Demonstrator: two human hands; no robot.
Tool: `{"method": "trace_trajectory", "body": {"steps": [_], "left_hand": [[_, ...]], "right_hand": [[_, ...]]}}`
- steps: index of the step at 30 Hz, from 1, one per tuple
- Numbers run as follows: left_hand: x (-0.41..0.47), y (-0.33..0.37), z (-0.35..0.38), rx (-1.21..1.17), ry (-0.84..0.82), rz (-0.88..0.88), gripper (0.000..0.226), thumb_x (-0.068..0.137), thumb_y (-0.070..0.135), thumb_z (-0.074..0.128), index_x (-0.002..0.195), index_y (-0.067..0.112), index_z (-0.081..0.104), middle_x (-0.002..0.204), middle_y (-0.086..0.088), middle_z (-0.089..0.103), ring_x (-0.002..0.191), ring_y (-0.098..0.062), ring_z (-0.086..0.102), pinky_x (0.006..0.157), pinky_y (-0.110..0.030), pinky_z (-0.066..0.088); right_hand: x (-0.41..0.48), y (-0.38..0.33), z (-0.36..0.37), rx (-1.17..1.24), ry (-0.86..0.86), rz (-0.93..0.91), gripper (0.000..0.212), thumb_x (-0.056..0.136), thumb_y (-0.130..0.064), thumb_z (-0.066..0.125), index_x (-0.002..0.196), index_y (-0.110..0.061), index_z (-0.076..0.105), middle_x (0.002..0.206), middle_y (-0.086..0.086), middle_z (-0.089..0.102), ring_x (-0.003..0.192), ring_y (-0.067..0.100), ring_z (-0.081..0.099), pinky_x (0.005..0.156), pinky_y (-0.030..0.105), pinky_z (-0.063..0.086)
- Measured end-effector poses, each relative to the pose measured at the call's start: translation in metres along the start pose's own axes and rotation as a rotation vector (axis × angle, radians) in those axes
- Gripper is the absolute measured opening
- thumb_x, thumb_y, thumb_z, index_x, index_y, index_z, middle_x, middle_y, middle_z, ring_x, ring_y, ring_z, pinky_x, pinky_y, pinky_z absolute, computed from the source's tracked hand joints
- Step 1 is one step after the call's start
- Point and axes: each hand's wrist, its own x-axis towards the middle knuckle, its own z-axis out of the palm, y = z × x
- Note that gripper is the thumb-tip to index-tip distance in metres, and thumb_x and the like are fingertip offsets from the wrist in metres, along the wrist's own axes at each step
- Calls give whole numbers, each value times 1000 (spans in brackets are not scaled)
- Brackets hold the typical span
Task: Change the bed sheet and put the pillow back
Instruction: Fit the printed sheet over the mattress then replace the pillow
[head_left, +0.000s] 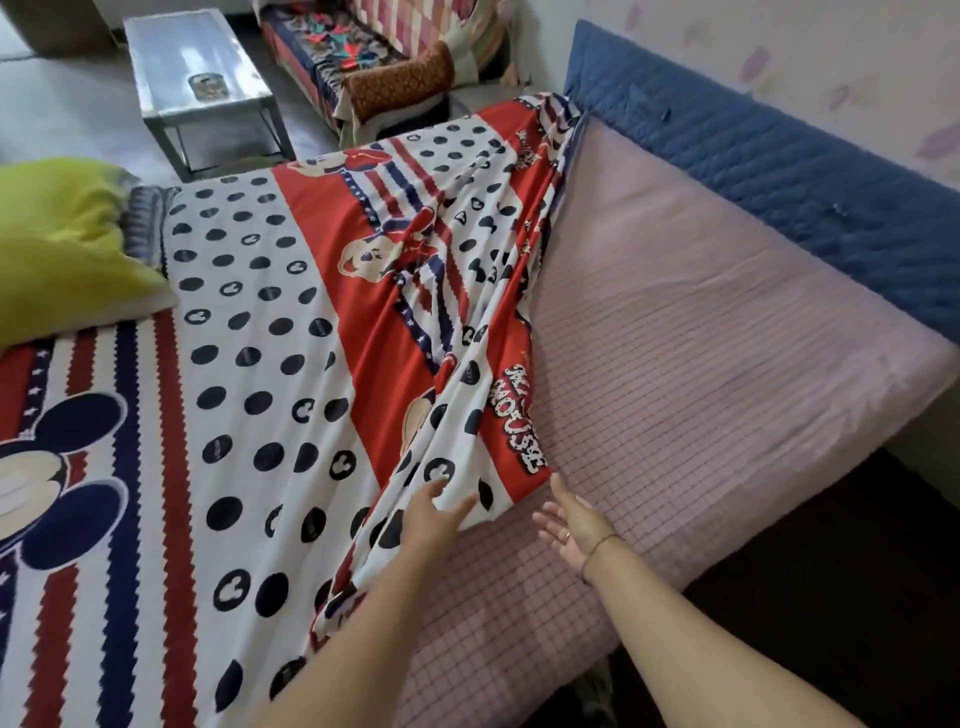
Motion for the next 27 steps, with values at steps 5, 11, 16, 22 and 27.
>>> {"method": "trace_trajectory", "body": {"steps": [5, 11, 16, 22, 27], "left_hand": [[28, 26, 48, -107, 103, -84, 63, 88, 37, 68, 141, 12, 45, 146, -5, 45, 133, -23, 43, 96, -31, 39], [37, 25, 89, -257, 195, -205, 66, 85, 42, 70, 138, 10, 48, 140, -9, 52, 126, -24, 51, 107, -43, 42], [37, 19, 95, -305, 255, -271, 64, 84, 39, 72, 137, 10, 49, 139, -6, 52, 126, -23, 50, 108, -43, 40], [46, 32, 85, -133, 222, -131, 70, 82, 35, 75, 142, 15, 44, 139, 4, 47, 129, -17, 45, 101, -32, 42], [62, 62, 76, -182, 151, 46, 39, 82, 29, 76, 117, 26, 60, 107, 10, 68, 99, -10, 65, 85, -25, 54]], "right_hand": [[44, -38, -18, -150, -51, 85, 63, 91, -42, 61, 141, -11, 38, 124, 9, 50, 104, 22, 58, 86, 35, 50], [80, -60, -26, -30, -153, 276, 78, 90, -44, 60, 150, -12, 22, 151, 19, 30, 107, 27, 61, 90, 37, 52], [89, -72, -4, 157, -217, 357, 76, 95, -46, 51, 149, 0, 21, 148, 19, 37, 135, 32, 41, 115, 44, 28], [95, -85, 9, 90, -320, 273, 65, 98, -51, 41, 141, -2, 41, 125, 12, 59, 112, 25, 59, 99, 39, 44], [87, -105, 27, 72, -520, 238, 67, 95, -63, 31, 118, -7, 61, 106, 7, 72, 96, 19, 63, 85, 30, 49]]}}
